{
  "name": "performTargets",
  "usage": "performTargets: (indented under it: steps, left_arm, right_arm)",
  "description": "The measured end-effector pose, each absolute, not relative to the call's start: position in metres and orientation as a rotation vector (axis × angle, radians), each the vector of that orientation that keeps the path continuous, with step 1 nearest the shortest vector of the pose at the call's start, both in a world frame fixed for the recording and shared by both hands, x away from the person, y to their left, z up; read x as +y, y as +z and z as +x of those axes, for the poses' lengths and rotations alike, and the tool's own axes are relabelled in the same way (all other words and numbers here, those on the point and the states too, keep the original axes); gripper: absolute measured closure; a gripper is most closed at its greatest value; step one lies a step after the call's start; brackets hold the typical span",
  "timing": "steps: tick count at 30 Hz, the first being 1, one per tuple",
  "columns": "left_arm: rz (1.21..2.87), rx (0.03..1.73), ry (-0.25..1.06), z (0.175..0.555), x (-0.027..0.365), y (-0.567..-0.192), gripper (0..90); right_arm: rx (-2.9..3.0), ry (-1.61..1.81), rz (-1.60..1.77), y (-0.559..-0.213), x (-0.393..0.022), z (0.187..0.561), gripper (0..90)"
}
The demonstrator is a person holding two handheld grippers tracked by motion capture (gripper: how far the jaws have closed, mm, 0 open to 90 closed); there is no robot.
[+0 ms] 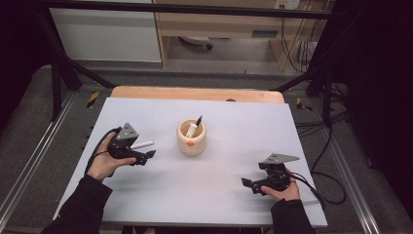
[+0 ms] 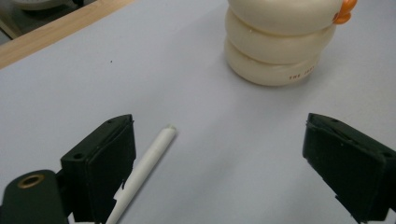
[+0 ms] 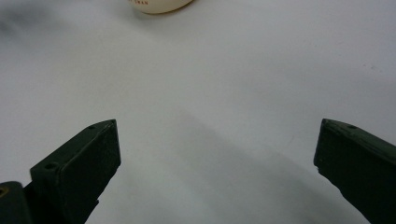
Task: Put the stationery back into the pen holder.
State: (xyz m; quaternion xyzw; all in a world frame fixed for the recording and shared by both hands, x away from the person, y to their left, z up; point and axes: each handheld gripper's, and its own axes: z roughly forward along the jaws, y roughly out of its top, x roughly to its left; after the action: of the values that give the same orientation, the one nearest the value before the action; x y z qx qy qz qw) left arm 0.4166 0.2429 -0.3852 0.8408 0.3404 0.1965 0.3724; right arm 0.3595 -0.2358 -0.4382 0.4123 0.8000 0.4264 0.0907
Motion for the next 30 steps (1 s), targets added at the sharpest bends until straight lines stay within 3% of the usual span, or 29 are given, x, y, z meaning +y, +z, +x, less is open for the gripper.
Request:
performTargets:
  steps: [15,20,30]
  left_arm:
    - [2.213,0.843,0.496,0.422,0.265,-0.396,9.1]
    - [2.210,0.871,0.515,0.429,0.274,-0.398,20.4]
    - [2.182,1.083,0.555,0.446,0.290,-0.410,48.0]
  right_arm:
    - [2.388,1.256,1.216,-0.439,-0.236,0.360,1.4]
    - [2.387,1.255,1.218,-0.440,-0.235,0.360,1.4]
    - [2.391,1.251,1.216,-0.440,-0.235,0.360,1.4]
